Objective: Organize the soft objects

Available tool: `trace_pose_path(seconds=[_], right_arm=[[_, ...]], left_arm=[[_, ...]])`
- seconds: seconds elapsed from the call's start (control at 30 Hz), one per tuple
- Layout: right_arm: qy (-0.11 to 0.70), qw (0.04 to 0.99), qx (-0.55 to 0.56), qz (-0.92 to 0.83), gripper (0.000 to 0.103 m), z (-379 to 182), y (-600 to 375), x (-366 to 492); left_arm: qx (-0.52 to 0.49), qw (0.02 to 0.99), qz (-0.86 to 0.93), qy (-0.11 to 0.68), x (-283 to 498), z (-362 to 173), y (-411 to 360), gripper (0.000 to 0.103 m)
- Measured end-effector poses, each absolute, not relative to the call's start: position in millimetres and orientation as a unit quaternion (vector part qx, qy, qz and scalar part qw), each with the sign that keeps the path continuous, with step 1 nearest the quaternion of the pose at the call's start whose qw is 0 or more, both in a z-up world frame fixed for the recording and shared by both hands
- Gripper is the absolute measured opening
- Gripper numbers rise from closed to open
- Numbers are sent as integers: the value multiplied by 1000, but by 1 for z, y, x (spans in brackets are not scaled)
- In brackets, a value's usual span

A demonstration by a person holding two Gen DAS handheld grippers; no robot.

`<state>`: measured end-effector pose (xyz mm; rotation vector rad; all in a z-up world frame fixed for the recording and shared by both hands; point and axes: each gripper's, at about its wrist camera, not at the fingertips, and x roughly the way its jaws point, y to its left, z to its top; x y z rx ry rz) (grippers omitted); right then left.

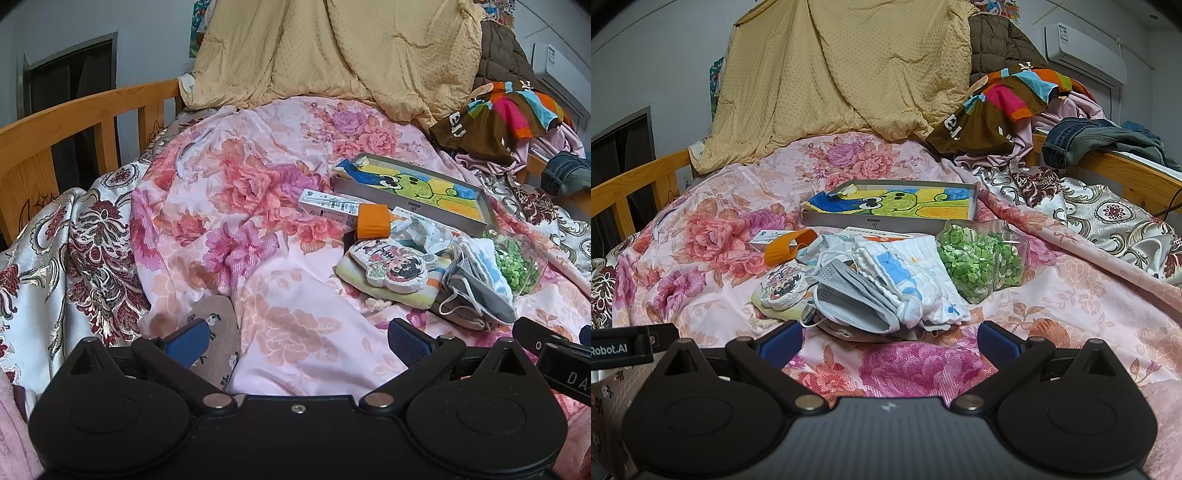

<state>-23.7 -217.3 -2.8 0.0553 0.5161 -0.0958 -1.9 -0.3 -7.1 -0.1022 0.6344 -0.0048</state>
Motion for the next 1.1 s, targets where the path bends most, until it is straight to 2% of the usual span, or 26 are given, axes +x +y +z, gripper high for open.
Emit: trace_pose_path(seconds=[0.3, 0.73, 0.93, 1.1], right_arm=[[255, 965, 28, -47, 103, -2, -218, -24], [253, 966, 32, -47, 103, 0, -220, -23], [253, 965, 36, -48, 103, 0, -221, -23], [253, 964, 66, -46, 103, 2, -231, -24]], left_arm=[[-94, 938, -10, 333, 0, -2, 8, 102], [-107, 928, 1, 358, 2, -4, 11, 102], [-108, 927, 4, 359, 4, -5, 12, 97], [-89, 931, 9, 354, 7, -5, 8, 97]])
